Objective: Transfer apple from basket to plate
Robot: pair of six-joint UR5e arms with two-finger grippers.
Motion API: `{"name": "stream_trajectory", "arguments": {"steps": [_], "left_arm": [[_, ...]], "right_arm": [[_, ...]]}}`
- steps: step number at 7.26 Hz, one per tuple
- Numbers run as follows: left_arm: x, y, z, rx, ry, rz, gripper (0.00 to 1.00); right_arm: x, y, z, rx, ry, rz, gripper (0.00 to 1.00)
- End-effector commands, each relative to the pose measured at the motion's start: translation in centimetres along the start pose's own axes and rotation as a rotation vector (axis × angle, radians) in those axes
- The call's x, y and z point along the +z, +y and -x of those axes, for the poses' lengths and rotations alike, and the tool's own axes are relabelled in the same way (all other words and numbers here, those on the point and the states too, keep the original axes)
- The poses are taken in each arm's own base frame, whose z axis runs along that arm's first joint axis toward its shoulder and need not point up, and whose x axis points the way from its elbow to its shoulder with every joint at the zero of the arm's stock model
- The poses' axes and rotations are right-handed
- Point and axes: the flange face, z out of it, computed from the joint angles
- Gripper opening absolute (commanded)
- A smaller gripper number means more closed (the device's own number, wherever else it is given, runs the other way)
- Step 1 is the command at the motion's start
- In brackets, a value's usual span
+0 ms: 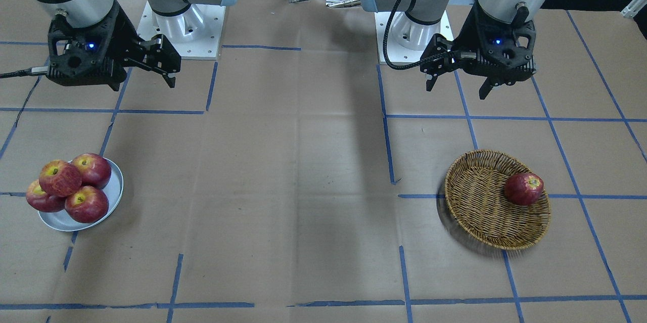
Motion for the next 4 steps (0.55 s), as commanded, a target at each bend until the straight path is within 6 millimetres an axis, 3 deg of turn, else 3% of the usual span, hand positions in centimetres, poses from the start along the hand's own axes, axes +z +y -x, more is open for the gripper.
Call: {"name": "stream_trajectory", "arguments": {"steps": [1, 4], "left_arm": [[0.1, 0.0, 0.0, 0.000, 0.000, 0.002, 0.99], [0.0, 0.0, 0.0, 0.000, 0.000, 0.000, 0.99]], "right_arm": [[0.3, 1.0, 0.2, 0.009, 0.003, -0.011, 1.00], [-1.7, 0.6, 0.5, 0.109, -0.002, -0.047, 1.00]]}}
